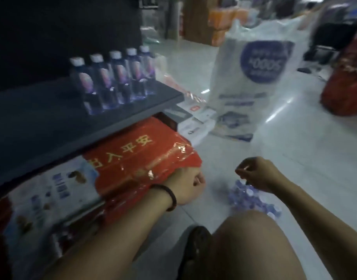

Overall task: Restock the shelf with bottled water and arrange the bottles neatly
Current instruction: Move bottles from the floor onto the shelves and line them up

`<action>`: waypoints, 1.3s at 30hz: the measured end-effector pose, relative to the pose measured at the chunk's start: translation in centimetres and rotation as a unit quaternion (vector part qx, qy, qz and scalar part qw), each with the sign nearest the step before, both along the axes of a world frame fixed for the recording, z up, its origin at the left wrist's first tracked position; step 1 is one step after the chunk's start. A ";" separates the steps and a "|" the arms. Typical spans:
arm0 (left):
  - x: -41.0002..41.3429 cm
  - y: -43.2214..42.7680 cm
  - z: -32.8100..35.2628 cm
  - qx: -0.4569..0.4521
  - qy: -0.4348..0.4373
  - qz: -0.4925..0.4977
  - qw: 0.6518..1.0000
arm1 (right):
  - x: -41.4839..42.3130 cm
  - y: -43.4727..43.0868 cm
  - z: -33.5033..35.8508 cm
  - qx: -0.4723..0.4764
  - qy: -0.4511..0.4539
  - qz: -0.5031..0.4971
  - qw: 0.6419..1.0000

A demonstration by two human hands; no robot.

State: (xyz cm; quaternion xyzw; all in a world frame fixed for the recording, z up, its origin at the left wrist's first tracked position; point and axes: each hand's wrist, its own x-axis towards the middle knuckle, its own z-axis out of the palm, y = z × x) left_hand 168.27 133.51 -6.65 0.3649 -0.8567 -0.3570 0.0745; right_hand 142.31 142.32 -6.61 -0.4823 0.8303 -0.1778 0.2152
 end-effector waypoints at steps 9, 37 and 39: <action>-12.7 2.3 -7.0 0.033 -0.102 -0.114 0.988 | -9.7 11.3 -16.1 0.162 0.062 -0.239 0.955; -10.1 1.2 -12.5 0.088 -0.131 -0.090 0.983 | -6.7 9.5 -22.5 0.157 0.037 -0.236 0.958; -9.1 0.9 -11.5 0.083 -0.121 -0.079 0.986 | -6.3 10.0 -21.0 0.178 0.076 -0.182 0.964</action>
